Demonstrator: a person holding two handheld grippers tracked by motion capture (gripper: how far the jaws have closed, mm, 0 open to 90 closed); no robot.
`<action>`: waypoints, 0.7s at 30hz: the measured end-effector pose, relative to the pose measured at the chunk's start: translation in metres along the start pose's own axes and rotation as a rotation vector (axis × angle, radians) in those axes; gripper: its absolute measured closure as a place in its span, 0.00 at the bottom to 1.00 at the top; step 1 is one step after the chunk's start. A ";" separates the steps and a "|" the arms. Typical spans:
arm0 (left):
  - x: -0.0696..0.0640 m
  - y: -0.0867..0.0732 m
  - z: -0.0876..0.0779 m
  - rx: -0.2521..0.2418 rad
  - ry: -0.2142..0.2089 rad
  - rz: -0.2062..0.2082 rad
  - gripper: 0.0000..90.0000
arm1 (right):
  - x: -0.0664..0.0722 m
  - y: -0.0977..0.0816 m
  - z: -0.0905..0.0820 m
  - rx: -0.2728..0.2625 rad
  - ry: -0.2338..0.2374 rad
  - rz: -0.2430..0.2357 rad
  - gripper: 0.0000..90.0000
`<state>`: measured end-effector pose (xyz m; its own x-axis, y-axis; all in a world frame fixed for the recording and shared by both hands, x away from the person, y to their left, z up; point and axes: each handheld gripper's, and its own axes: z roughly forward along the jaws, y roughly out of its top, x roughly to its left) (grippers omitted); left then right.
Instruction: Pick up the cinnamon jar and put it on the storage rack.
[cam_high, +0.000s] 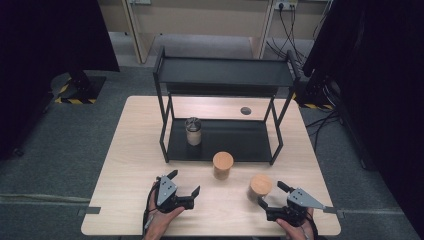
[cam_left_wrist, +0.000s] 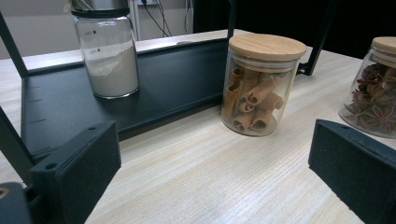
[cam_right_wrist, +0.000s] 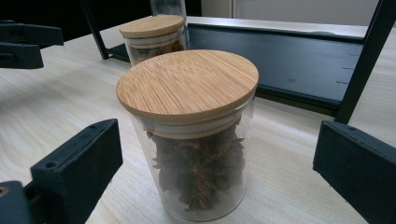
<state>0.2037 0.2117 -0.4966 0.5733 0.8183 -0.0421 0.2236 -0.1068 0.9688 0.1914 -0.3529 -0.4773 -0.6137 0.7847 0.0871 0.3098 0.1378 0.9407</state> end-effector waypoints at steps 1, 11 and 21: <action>0.000 0.000 0.000 0.000 0.000 0.000 0.02 | 0.000 0.000 0.000 0.000 0.000 -0.001 0.02; 0.001 0.000 0.000 0.000 -0.001 -0.006 0.02 | 0.001 0.001 -0.001 -0.006 -0.002 0.001 0.02; 0.000 0.000 0.000 -0.002 0.000 -0.004 0.02 | 0.003 0.004 -0.006 -0.027 0.006 -0.007 0.02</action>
<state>0.2036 0.2123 -0.4970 0.5726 0.8186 -0.0463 0.2244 -0.1021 0.9691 0.1864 -0.3536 -0.4709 -0.6204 0.7799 0.0826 0.2860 0.1269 0.9498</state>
